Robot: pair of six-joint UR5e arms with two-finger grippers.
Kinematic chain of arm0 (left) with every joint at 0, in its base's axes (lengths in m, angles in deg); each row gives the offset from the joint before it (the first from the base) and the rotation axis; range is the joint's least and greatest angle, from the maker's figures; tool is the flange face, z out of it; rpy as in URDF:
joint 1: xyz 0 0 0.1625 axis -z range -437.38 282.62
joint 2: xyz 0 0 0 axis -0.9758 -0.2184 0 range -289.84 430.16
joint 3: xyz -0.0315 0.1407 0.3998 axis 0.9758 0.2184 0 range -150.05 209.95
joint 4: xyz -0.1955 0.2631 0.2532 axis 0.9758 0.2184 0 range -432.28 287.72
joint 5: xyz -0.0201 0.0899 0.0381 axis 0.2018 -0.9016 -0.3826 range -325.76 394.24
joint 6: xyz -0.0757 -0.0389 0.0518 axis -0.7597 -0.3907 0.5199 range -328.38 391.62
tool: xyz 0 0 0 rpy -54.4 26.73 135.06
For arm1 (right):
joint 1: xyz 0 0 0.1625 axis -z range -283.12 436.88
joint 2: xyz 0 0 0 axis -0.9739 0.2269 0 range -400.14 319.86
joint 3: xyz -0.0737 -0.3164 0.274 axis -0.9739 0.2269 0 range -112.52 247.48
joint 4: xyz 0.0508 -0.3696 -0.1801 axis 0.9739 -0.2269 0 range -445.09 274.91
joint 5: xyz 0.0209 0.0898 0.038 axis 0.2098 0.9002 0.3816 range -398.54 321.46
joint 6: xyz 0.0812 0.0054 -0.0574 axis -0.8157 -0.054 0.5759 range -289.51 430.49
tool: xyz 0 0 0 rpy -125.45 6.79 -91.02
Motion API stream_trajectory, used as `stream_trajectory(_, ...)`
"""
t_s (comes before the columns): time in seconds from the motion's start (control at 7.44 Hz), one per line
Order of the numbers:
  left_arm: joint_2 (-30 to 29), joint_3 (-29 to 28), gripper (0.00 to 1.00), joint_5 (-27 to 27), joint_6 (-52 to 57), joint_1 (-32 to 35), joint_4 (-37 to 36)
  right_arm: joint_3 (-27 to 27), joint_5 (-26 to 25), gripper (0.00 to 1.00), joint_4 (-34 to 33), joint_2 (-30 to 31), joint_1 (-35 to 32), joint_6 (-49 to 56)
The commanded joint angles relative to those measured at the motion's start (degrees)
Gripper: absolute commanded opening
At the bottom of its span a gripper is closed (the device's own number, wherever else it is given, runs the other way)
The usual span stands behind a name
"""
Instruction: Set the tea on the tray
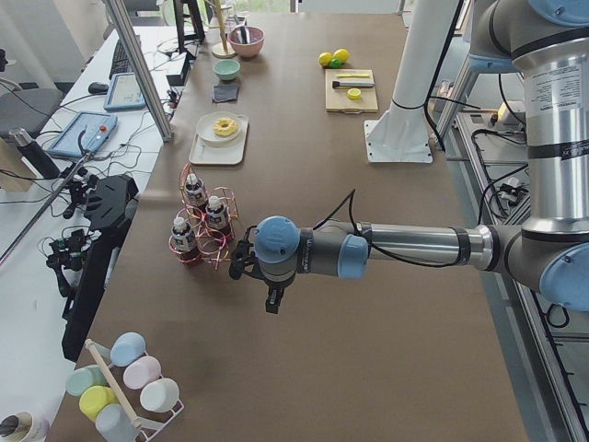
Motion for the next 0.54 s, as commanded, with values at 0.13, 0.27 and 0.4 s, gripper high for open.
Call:
stream_trajectory(0.13, -0.7, 2.6, 1.0, 0.8, -5.0, 0.0, 9.8, -1.5, 1.7, 1.0, 6.1, -1.4, 0.0, -0.4)
stream_trajectory(0.27, -2.6, 2.0, 1.0, 0.2, -6.9, -0.3, 13.4, -2.0, 1.9, 1.0, 11.8, -1.4, 0.0, -0.4)
stream_trajectory(0.4, -5.8, 1.7, 1.0, 0.1, -7.5, -0.7, 13.6, -3.1, 3.0, 1.0, 12.3, -2.5, 0.0, -0.8)
